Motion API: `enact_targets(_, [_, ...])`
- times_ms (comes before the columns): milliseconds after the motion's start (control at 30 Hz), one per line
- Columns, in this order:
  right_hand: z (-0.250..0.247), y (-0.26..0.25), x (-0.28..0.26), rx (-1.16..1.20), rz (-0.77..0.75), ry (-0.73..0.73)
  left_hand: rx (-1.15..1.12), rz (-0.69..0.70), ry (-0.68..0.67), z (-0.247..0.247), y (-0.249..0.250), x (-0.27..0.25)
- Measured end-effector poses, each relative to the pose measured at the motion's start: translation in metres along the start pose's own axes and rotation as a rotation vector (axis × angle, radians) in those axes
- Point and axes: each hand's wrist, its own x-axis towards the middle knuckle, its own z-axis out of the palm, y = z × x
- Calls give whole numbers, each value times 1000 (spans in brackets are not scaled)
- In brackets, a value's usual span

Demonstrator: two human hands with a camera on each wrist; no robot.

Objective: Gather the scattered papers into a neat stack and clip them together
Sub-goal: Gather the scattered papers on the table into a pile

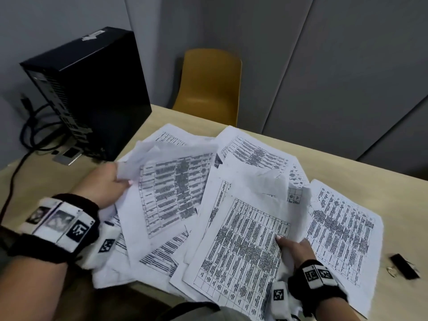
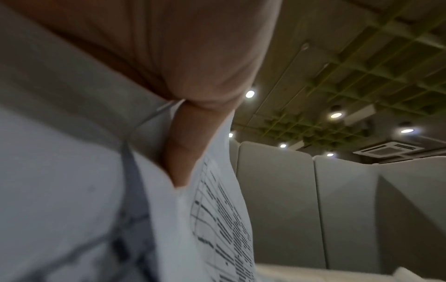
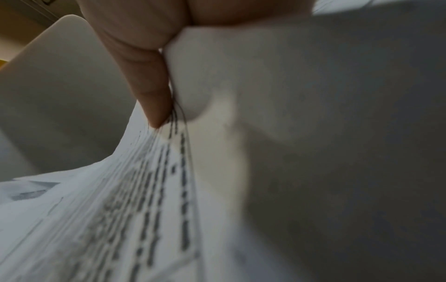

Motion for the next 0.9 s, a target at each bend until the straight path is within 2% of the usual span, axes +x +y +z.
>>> enact_targets(133, [-2, -4, -8, 6, -5, -11, 54, 135, 217, -53, 41, -12])
enact_targets(200, [-2, -5, -11, 15, -4, -20, -29, 168, 302, -72, 56, -16])
enact_targets(267, [-2, -6, -15, 26, 5, -38, -115, 142, 405, -81, 65, -15])
enact_targets(367, [0, -5, -13, 33, 26, -32, -309, 170, 478, -69, 84, -8])
enact_targets(433, [1, -5, -13, 6, 29, -14, -449, 164, 421, -35, 94, -7])
enact_targets(467, [1, -5, -13, -3, 24, -22, -549, 134, 350, -11, 93, -5])
enact_targets(533, [0, -10, -16, -14, 30, -27, -811, -25, 176, 43, 86, -2])
enact_targets(567, [0, -13, -17, -1, 36, -30, -870, -128, 84, 69, 76, 2])
enact_targets(667, [-4, -18, -24, 101, 71, -126, -677, -297, -69, 130, 48, 4])
enact_targets(767, [-8, -8, -29, 288, 240, -276, -634, -422, -46, 152, 44, 0])
enact_targets(833, [-5, 2, -26, 301, 217, -295, -605, -460, 28, 156, 49, 1])
enact_targets(900, [-2, 7, -18, 237, 120, -272, -613, -454, 11, 161, 54, 0])
